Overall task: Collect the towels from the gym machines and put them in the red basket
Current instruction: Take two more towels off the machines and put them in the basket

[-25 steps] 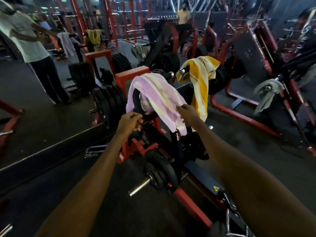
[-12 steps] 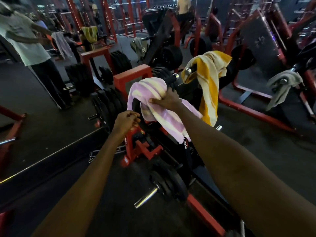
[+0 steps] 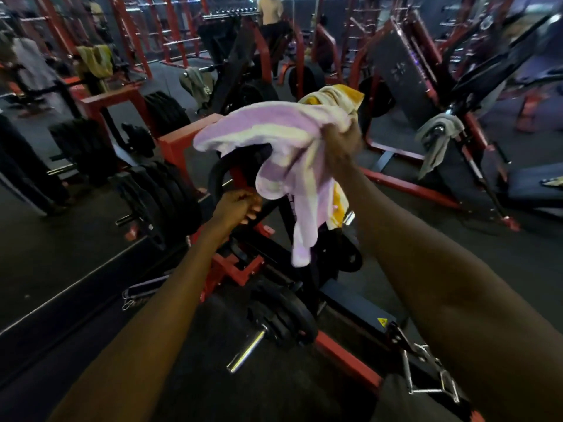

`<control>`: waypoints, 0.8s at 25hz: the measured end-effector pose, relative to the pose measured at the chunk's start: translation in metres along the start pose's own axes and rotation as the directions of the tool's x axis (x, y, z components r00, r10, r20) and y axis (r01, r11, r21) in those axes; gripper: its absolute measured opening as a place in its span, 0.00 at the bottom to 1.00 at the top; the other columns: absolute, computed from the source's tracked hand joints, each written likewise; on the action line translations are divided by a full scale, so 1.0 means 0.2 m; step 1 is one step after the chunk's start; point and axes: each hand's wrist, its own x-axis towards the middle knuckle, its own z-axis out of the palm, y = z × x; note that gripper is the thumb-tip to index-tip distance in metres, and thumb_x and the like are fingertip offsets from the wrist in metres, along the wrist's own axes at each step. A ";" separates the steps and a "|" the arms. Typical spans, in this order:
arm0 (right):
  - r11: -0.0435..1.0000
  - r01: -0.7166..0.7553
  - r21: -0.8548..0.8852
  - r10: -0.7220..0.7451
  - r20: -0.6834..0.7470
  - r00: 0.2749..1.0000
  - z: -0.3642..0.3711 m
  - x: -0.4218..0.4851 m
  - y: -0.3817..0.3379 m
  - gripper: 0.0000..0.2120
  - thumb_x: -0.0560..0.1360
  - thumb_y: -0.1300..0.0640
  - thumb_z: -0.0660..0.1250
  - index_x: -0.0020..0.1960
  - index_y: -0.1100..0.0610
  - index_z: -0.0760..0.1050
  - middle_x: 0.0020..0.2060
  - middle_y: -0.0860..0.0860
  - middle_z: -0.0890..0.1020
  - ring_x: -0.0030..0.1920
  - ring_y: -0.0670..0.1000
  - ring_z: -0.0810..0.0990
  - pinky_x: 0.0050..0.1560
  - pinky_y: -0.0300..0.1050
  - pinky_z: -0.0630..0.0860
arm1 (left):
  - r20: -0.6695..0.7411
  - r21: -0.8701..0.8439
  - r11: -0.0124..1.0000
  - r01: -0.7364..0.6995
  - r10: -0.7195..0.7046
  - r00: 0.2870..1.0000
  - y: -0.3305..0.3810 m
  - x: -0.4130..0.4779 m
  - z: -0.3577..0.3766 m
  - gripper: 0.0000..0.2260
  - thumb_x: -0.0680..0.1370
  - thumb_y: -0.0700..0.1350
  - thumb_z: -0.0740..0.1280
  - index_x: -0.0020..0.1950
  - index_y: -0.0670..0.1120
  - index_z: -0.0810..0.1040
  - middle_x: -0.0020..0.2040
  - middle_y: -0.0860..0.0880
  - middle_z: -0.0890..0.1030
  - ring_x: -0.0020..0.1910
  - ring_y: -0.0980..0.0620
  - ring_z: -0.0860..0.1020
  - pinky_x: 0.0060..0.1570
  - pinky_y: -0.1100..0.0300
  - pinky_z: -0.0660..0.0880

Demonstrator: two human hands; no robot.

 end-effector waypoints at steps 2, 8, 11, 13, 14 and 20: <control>0.997 -0.067 -0.027 0.061 -0.184 0.981 -0.24 0.05 -0.02 0.23 0.66 0.49 0.65 0.57 0.57 0.73 0.45 0.48 0.80 0.45 0.51 0.77 0.52 0.49 0.77 | 0.069 -0.023 0.999 -0.042 0.043 0.997 0.06 0.04 0.11 0.10 0.80 0.39 0.61 0.45 0.50 0.80 0.39 0.50 0.82 0.32 0.54 0.77 0.34 0.62 0.71; 0.933 -0.184 -0.309 0.086 -0.304 0.949 -0.82 0.13 0.16 0.29 0.62 0.48 0.60 0.61 0.55 0.79 0.54 0.55 0.84 0.56 0.58 0.80 0.53 0.41 0.72 | 0.152 -0.015 0.995 -0.102 0.103 0.983 0.31 0.20 0.51 0.13 0.72 0.32 0.57 0.39 0.45 0.79 0.34 0.48 0.81 0.29 0.51 0.75 0.27 0.64 0.68; 0.878 -0.235 -0.416 0.108 -0.306 0.946 -0.99 0.17 0.25 0.28 0.63 0.50 0.61 0.61 0.54 0.79 0.56 0.57 0.84 0.58 0.60 0.80 0.53 0.44 0.72 | 0.093 -0.021 0.994 -0.106 0.108 0.990 0.40 0.34 0.68 0.09 0.69 0.41 0.60 0.36 0.45 0.79 0.36 0.45 0.83 0.34 0.47 0.78 0.36 0.59 0.75; 0.852 -0.246 -0.463 0.113 -0.295 0.949 -1.07 0.21 0.33 0.21 0.63 0.51 0.62 0.54 0.54 0.80 0.47 0.56 0.83 0.53 0.61 0.80 0.49 0.44 0.69 | 0.051 0.005 0.996 -0.090 0.089 0.995 0.44 0.48 0.78 0.08 0.70 0.47 0.62 0.41 0.47 0.79 0.43 0.44 0.84 0.43 0.45 0.81 0.47 0.53 0.78; 0.837 -0.262 -0.481 0.124 -0.299 0.946 -1.11 0.23 0.37 0.19 0.63 0.51 0.62 0.51 0.55 0.79 0.43 0.55 0.81 0.50 0.61 0.80 0.47 0.44 0.68 | 0.029 0.025 0.996 -0.080 0.079 0.996 0.46 0.54 0.83 0.08 0.73 0.48 0.63 0.45 0.47 0.79 0.48 0.43 0.84 0.49 0.42 0.82 0.52 0.51 0.79; 0.822 -0.300 -0.484 0.139 -0.340 0.930 -1.14 0.36 0.52 0.14 0.63 0.50 0.61 0.46 0.53 0.77 0.42 0.54 0.80 0.45 0.57 0.77 0.47 0.45 0.68 | 0.028 0.080 0.992 0.097 -0.099 0.995 0.54 0.90 1.07 0.40 0.75 0.52 0.72 0.78 0.40 0.55 0.75 0.36 0.62 0.71 0.36 0.67 0.69 0.46 0.69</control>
